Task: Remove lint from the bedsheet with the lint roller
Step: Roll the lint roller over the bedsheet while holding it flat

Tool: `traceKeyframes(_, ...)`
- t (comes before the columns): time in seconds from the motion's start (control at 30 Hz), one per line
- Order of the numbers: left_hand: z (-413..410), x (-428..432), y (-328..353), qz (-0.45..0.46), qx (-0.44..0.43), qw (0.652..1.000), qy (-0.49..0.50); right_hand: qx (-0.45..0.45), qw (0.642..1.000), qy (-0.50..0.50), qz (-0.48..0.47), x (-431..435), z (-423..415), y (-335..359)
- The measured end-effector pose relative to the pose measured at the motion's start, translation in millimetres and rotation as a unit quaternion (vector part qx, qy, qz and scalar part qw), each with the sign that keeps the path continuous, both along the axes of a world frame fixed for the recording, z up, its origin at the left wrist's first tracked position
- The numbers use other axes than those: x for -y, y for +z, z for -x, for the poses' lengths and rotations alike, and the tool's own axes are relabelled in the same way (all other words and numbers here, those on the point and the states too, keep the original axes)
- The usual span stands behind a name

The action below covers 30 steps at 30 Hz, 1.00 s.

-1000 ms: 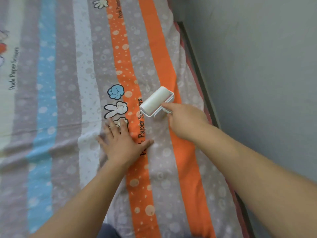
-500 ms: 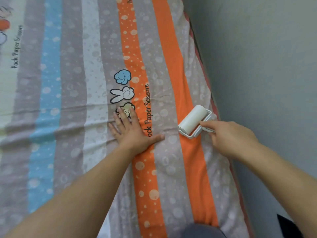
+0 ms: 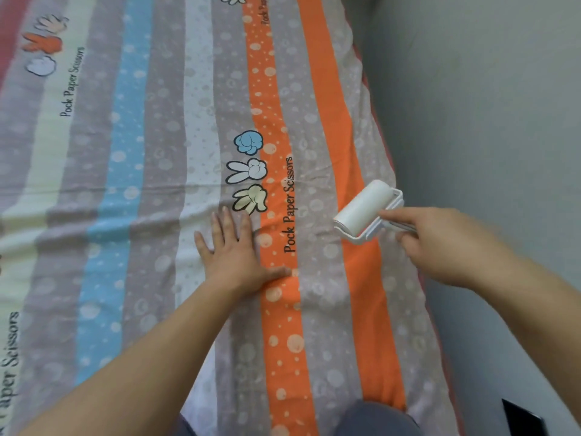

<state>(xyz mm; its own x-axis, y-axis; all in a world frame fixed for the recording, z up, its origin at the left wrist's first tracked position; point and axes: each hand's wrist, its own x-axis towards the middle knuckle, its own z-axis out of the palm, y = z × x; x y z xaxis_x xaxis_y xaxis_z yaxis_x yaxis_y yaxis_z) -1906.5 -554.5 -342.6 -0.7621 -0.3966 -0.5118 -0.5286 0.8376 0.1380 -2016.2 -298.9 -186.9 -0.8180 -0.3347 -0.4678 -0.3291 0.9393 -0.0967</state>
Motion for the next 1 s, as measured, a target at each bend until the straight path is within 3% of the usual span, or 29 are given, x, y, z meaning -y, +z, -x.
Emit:
traceKeyframes(0.17,-5.7,7.3,-10.4,-0.025,0.016,0.999,0.016,-0.002,0.994,0.002,0.108,102.7,19.2,-56.6)
traceKeyframes(0.3,-2.5,13.4,-18.1,-0.066,0.030,0.997,0.012,0.027,0.994,-0.003,0.107,143.6,33.2,-101.7)
traceKeyframes(0.67,-1.1,21.5,-11.3,-0.104,0.067,0.992,-0.007,0.034,0.999,0.009,0.010,50.8,-16.5,-86.1)
traceKeyframes(1.0,-19.5,20.8,-6.0,-0.096,-0.025,0.995,-0.023,0.047,0.997,-0.007,-0.062,-24.2,-52.6,-54.4)
